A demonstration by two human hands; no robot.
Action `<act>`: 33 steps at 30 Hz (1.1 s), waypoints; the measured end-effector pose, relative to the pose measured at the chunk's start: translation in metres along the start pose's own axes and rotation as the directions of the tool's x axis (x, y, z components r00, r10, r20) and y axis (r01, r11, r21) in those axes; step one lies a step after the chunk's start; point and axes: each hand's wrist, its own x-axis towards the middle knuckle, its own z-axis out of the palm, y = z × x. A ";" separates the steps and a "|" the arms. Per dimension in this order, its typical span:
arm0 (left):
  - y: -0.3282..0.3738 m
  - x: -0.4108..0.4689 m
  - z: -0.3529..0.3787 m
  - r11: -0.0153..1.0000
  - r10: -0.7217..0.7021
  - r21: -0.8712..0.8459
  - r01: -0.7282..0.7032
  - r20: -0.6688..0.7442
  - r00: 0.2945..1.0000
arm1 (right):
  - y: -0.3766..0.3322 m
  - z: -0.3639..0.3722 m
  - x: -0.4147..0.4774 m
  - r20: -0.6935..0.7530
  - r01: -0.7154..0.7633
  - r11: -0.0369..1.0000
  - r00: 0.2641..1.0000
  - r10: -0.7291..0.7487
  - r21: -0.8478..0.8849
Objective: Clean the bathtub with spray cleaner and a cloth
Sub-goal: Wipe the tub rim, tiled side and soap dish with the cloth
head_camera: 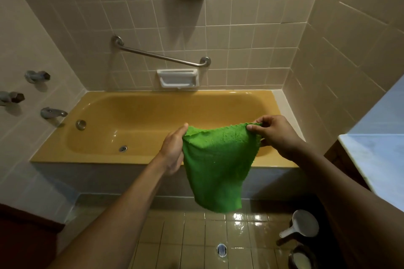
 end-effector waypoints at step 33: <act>0.065 -0.003 -0.053 0.652 0.374 0.690 -0.314 0.069 0.925 | -0.080 0.135 0.017 0.228 0.548 0.706 0.834 -0.502 -0.449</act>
